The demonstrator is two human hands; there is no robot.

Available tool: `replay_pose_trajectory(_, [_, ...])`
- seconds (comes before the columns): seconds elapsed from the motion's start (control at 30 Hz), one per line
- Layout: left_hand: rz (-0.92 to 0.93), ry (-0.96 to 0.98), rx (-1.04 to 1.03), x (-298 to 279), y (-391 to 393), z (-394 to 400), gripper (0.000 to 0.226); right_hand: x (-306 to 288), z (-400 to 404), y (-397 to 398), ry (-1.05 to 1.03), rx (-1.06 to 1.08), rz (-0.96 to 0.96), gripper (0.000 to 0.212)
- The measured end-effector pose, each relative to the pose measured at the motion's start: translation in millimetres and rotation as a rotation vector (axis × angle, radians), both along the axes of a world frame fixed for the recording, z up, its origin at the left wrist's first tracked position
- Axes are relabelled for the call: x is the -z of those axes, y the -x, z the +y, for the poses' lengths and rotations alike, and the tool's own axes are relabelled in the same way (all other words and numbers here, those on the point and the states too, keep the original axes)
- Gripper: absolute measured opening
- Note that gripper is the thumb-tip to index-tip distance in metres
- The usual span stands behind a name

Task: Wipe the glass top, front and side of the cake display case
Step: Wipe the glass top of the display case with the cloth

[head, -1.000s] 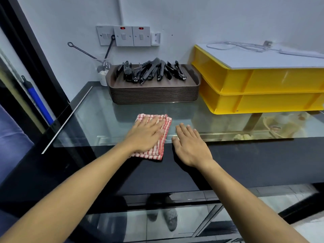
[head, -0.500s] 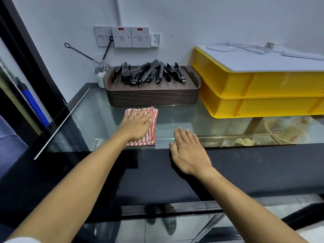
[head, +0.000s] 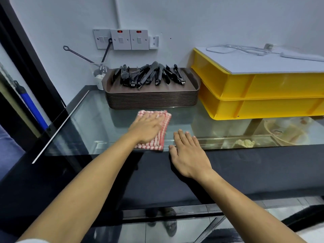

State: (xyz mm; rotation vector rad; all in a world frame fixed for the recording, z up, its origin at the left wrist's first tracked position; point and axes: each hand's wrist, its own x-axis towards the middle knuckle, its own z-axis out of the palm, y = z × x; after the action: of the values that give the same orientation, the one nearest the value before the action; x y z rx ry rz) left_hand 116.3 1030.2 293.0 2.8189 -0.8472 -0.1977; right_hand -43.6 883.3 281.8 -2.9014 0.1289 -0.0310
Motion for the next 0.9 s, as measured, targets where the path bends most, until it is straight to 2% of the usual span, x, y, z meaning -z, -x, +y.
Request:
replay_pose_trajectory(0.07, [0.012, 0.000, -0.108, -2.3, -2.9, -0.5, 0.056, 0.0, 1.0, 0.0, 0.002, -0.006, 0.006, 0.064])
replay_pose_trajectory(0.17, [-0.021, -0.022, 0.039, 4.6, 9.5, -6.9, 0.055, -1.1, -0.5, 0.8, -0.005, -0.005, 0.003, 0.064])
replay_pose_trajectory(0.23, [-0.040, -0.018, 0.055, 4.3, 0.2, 5.2, 0.054, -1.1, -1.4, 0.5, -0.008, -0.003, -0.002, 0.064])
replay_pose_trajectory(0.33, [0.015, -0.008, -0.173, -1.4, -17.9, 23.4, 0.056, -1.8, -1.6, 0.8, -0.033, -0.001, 0.012, 0.063])
replay_pose_trajectory(0.37, [0.018, -0.020, -0.189, -2.0, -13.0, 22.7, 0.057, -2.0, -2.0, 0.5, -0.039, 0.002, 0.010, 0.063])
replay_pose_trajectory(0.53, [-0.013, -0.016, 0.008, -1.2, 68.5, 21.2, 0.056, -4.0, -1.7, 1.3, -0.045, -0.001, 0.016, 0.061])
replay_pose_trajectory(0.7, [-0.032, -0.029, 0.053, 4.0, 148.0, 89.7, 0.053, -3.2, -1.5, 2.0, -0.037, -0.002, 0.010, 0.060])
replay_pose_trajectory(0.77, [-0.039, -0.080, -0.018, 3.2, 139.0, 122.5, 0.052, -2.8, 0.0, 2.6, -0.032, 0.009, 0.000, 0.060])
replay_pose_trajectory(0.9, [-0.015, -0.071, -0.291, -2.8, 66.5, 147.3, 0.058, -3.4, 1.6, 1.9, -0.033, 0.017, -0.004, 0.061])
